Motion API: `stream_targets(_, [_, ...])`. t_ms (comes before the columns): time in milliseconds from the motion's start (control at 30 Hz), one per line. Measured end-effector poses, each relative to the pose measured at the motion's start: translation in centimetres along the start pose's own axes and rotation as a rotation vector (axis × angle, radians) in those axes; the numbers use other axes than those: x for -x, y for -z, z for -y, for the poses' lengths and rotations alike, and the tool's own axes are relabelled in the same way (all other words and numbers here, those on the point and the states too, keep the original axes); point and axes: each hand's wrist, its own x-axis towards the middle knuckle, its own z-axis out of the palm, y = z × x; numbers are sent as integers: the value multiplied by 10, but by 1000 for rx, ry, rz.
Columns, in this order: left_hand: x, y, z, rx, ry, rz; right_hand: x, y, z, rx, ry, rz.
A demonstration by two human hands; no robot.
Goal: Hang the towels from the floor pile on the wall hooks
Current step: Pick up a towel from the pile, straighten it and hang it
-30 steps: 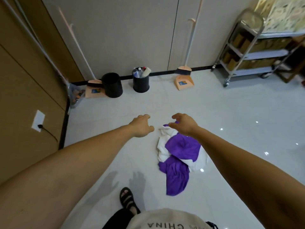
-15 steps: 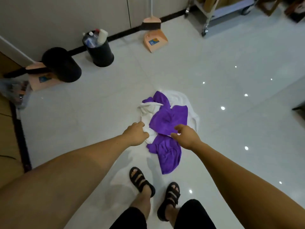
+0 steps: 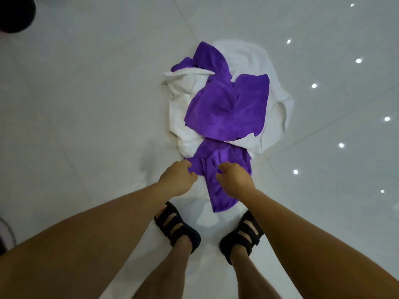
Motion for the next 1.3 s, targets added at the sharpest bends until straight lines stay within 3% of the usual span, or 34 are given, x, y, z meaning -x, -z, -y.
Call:
stream_targets(200, [-99, -60, 34, 45, 14, -30, -115, -53, -44, 133, 67, -30])
stream_targets(367, [-146, -85, 55, 111, 46, -104, -181, -80, -50, 229, 226, -105])
stream_targets(567, [-158, -97, 65, 163, 65, -107, -202, -104, -46, 481, 352, -110])
stream_targets(733, [-139, -95, 61, 181, 53, -75, -180, -91, -44, 489, 357, -164])
stream_targets(833, [-112, -83, 46, 202, -2, -85, -142, -68, -31, 328, 437, -217])
stream_targets(967, [-65, -47, 12, 294, -98, -86, -69, -15, 3, -181, 350, -165])
stream_targets(1133, [6, 28, -46, 356, -172, -83, 22, 78, 70, -543, 434, -379])
stream_targets(1300, [87, 116, -91, 383, -250, -106, 106, 185, 156, -797, 513, -474])
